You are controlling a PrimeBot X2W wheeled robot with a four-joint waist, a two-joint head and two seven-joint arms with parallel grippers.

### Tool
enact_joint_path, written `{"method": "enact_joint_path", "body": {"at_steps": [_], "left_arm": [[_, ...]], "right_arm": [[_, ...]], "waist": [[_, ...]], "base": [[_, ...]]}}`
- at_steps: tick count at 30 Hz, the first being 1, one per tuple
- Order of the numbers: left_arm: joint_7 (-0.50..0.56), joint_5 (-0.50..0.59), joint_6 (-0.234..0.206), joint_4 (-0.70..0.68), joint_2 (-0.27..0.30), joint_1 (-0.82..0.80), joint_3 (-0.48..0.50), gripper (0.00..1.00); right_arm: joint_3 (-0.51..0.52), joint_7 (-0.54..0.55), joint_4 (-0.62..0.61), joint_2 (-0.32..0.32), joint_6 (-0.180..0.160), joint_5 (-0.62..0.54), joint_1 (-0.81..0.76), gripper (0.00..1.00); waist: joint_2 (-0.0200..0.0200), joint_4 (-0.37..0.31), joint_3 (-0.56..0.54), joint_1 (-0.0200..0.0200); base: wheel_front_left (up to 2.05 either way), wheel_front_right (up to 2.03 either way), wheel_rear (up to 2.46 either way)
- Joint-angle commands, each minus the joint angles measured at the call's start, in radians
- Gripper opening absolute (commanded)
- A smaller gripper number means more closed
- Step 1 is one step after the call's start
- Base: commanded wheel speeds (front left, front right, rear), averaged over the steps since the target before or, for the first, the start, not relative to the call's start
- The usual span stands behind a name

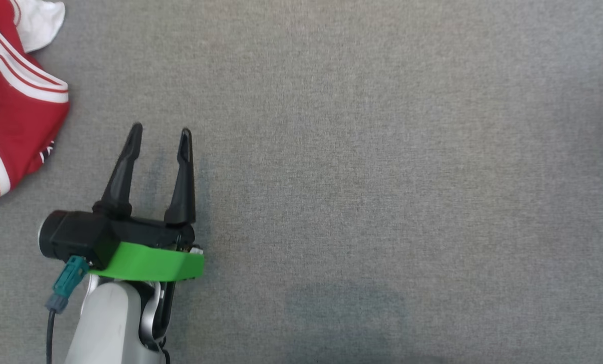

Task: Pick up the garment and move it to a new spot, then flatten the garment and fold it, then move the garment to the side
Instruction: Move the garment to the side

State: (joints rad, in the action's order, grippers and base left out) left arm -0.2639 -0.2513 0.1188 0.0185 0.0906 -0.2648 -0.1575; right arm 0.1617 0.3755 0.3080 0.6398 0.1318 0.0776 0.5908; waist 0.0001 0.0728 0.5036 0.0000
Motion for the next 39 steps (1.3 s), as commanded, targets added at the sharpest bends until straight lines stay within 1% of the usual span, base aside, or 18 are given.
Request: {"method": "enact_joint_path", "body": {"at_steps": [1,4,8,9,10,12,14,15,17,20,23,26,31,35,39], "left_arm": [[0.0,-0.006,-0.006,0.024,-0.003,0.024,0.01,1.0],[0.0,-0.041,-0.01,0.057,-0.011,0.035,0.036,1.0],[0.0,-0.059,-0.032,0.107,-0.018,0.059,0.065,1.0],[0.0,-0.062,-0.039,0.118,-0.019,0.062,0.072,1.0],[0.0,-0.065,-0.047,0.132,-0.02,0.067,0.078,1.0],[0.0,-0.055,-0.069,0.152,-0.021,0.076,0.088,1.0],[0.003,-0.059,-0.077,0.18,-0.021,0.088,0.09,1.0],[0.003,-0.059,-0.077,0.18,-0.021,0.088,0.09,1.0],[0.013,-0.047,-0.08,0.211,-0.007,0.089,0.083,1.0],[0.026,-0.034,-0.089,0.247,0.003,0.086,0.075,1.0],[0.033,-0.015,-0.099,0.285,0.02,0.093,0.07,1.0],[0.035,-0.009,-0.091,0.319,0.029,0.099,0.059,1.0],[0.019,-0.004,-0.073,0.364,0.042,0.117,0.041,1.0],[0.007,-0.002,-0.065,0.377,0.043,0.132,0.038,1.0],[0.001,0.005,-0.062,0.371,0.041,0.145,0.04,1.0]], "right_arm": [[0.003,-0.029,-0.027,-0.024,-0.002,0.02,-0.031,1.0],[0.01,-0.087,-0.085,-0.087,-0.002,0.029,-0.086,1.0],[0.029,-0.185,-0.147,-0.209,-0.002,0.024,-0.157,1.0],[0.023,-0.206,-0.157,-0.23,-0.002,0.019,-0.173,1.0],[0.019,-0.235,-0.164,-0.266,-0.002,0.025,-0.187,1.0],[0.007,-0.287,-0.167,-0.308,-0.002,0.029,-0.222,1.0],[-0.006,-0.339,-0.161,-0.351,-0.002,0.052,-0.247,1.0],[-0.006,-0.339,-0.161,-0.351,-0.002,0.052,-0.247,1.0],[-0.015,-0.396,-0.154,-0.381,-0.002,0.086,-0.27,1.0],[-0.014,-0.449,-0.13,-0.418,-0.002,0.126,-0.304,1.0],[-0.017,-0.502,-0.116,-0.454,-0.002,0.109,-0.331,1.0],[-0.008,-0.545,-0.09,-0.501,-0.002,0.086,-0.363,1.0],[-0.046,-0.59,-0.038,-0.554,-0.002,0.048,-0.419,1.0],[-0.068,-0.602,-0.007,-0.576,-0.002,0.018,-0.456,1.0],[-0.051,-0.611,0.011,-0.585,-0.002,-0.001,-0.489,1.0]], "waist": [[-0.0001,-0.009,-0.085,0.0],[-0.0001,-0.011,-0.141,0.0],[-0.0001,-0.008,-0.214,0.0],[-0.0001,-0.006,-0.231,0.0],[-0.0001,-0.005,-0.252,0.0],[-0.0001,0.0,-0.291,0.0],[-0.0001,0.006,-0.322,0.0],[-0.0001,0.006,-0.322,0.0],[-0.0001,0.013,-0.349,0.0],[-0.0001,0.023,-0.379,0.0],[-0.0001,0.022,-0.412,0.0],[-0.0001,0.024,-0.438,0.0],[-0.0001,0.019,-0.476,0.0],[-0.0001,0.014,-0.489,0.0],[-0.0001,0.01,-0.492,0.0]], "base": [[0.0,0.0,0.0],[0.0,0.0,0.0],[0.0,0.0,0.0],[0.0,0.0,0.0],[0.0,0.0,0.0],[0.0,0.0,0.0],[0.0,0.0,0.0],[0.0,0.0,0.0],[0.0,0.0,0.0],[0.0,0.0,0.0],[0.0,0.0,0.0],[0.0,0.0,0.0],[0.0,0.0,0.0],[0.0,0.0,0.0],[0.0,0.0,0.0]]}}
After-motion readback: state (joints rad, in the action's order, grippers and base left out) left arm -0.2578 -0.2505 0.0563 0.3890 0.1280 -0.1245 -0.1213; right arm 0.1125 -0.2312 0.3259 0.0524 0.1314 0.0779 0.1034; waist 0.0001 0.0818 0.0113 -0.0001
